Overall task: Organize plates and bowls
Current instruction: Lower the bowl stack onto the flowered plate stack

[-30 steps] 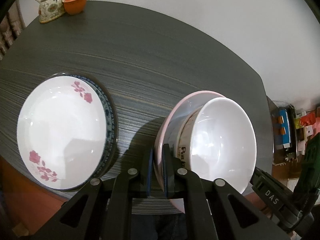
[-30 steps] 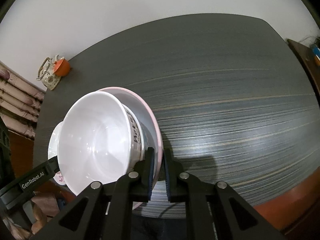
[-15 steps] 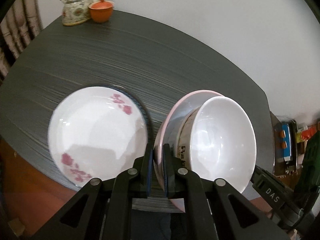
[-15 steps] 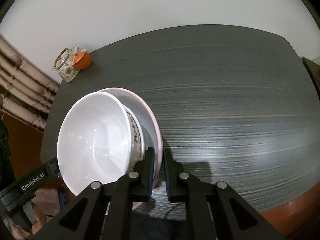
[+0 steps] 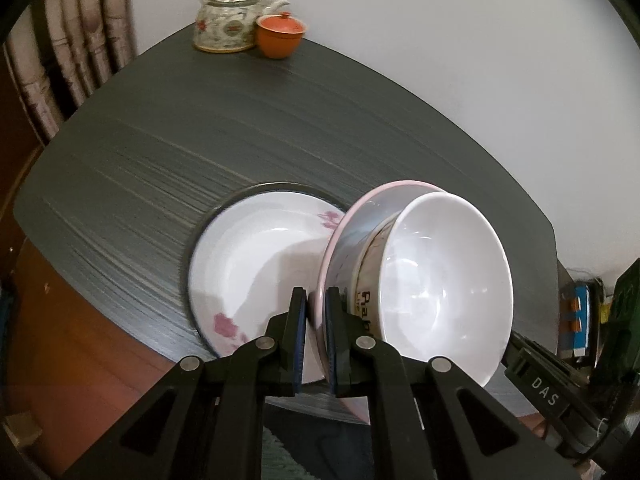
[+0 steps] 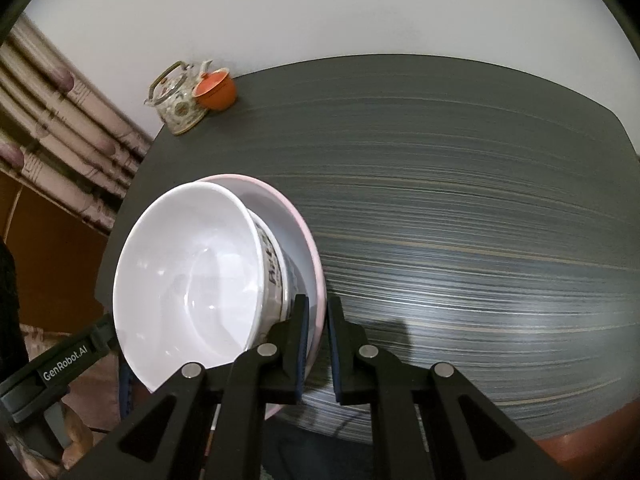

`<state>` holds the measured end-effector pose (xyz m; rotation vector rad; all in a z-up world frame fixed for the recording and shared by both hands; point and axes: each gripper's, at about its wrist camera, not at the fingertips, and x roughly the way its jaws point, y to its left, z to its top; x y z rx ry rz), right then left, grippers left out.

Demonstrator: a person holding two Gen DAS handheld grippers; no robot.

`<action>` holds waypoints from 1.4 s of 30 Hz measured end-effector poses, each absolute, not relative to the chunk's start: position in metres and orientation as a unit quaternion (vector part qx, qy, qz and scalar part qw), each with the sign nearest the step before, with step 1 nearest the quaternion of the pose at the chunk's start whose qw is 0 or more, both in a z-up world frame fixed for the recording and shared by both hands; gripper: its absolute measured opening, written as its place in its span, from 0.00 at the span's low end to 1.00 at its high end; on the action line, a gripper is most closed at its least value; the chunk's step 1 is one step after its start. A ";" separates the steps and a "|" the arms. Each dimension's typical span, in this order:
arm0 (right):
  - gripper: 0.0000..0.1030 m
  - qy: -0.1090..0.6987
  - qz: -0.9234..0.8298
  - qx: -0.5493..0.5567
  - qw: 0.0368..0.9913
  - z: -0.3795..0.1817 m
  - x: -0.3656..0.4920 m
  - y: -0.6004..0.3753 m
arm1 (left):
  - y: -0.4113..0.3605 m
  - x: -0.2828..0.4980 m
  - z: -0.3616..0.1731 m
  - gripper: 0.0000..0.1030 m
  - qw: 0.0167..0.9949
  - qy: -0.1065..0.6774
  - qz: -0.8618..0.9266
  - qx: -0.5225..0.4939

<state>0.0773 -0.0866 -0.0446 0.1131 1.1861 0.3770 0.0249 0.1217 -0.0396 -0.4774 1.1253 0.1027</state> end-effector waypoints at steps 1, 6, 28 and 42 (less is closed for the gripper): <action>0.10 0.556 0.178 0.051 0.810 -0.045 0.078 -0.082 | 0.125 0.024 -0.040 0.05 0.818 0.528 0.050 -0.225; 0.10 0.562 0.184 0.045 0.806 -0.050 0.077 -0.068 | 0.141 0.022 -0.044 0.05 0.815 0.529 0.061 -0.229; 0.10 0.572 0.185 0.019 0.799 -0.061 0.084 -0.042 | 0.184 0.021 -0.069 0.05 0.802 0.536 0.084 -0.251; 0.10 0.567 0.181 0.017 0.803 -0.062 0.085 -0.035 | 0.194 0.028 -0.073 0.05 0.806 0.532 0.082 -0.245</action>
